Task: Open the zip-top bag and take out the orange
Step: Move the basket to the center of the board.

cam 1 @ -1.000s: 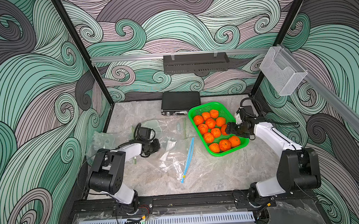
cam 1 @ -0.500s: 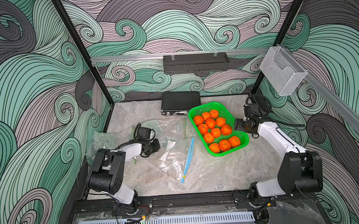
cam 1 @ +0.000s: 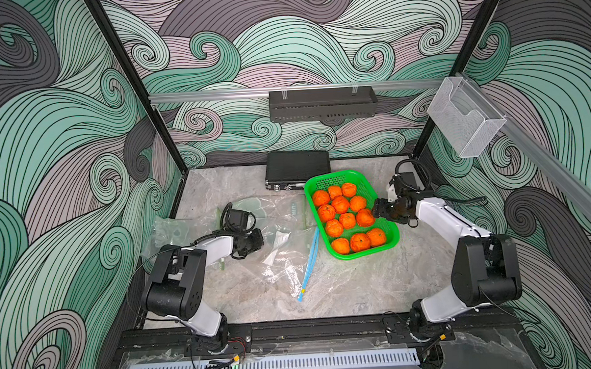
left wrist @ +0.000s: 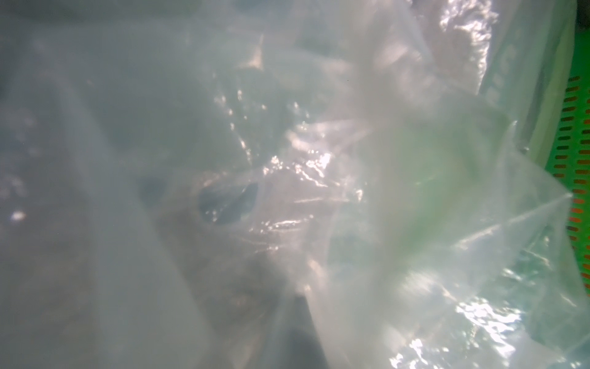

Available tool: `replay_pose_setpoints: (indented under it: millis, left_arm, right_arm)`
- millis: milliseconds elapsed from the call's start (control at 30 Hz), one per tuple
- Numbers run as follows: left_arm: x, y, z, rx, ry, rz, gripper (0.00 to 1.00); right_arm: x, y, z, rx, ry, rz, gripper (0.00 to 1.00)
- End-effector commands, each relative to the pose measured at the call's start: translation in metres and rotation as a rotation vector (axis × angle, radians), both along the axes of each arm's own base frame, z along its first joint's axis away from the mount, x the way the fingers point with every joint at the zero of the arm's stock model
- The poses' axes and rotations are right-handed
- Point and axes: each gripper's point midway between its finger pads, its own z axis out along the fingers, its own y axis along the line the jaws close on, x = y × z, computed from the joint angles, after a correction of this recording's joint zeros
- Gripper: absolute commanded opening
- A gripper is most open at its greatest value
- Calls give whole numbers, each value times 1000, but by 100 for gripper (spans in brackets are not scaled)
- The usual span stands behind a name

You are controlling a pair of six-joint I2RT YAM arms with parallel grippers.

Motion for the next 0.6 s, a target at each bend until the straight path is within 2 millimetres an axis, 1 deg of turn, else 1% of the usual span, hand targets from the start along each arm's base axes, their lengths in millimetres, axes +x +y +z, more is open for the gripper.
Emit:
replay_pose_setpoints:
  millis: [0, 67, 167, 300, 400, 433, 467, 567]
  left_arm:
    - [-21, 9, -18, 58, 93, 6, 0]
    - [-21, 9, -18, 59, 94, 7, 0]
    - [-21, 9, -18, 58, 92, 7, 0]
    - [-17, 10, -12, 57, 66, 13, 0]
    - [-13, 11, -1, 55, 19, 21, 0]
    - [-10, 10, 5, 47, 0, 32, 4]
    - [-8, 10, 10, 40, -11, 38, 11]
    - [0, 8, 34, 8, -67, 71, 32]
  right_arm:
    - [-12, 29, 5, 73, 13, 78, 75]
    - [-12, 29, 9, 58, 3, 78, 75]
    - [-8, 14, 23, -18, -58, 40, 77]
    - [-3, -5, 49, -114, -175, 4, 81]
    - [-3, -23, 65, -187, -275, -50, 84]
    - [-4, -30, 69, -216, -303, -71, 85]
    - [-4, -35, 73, -233, -331, -87, 85]
    - [-5, -53, 82, -280, -424, -145, 86]
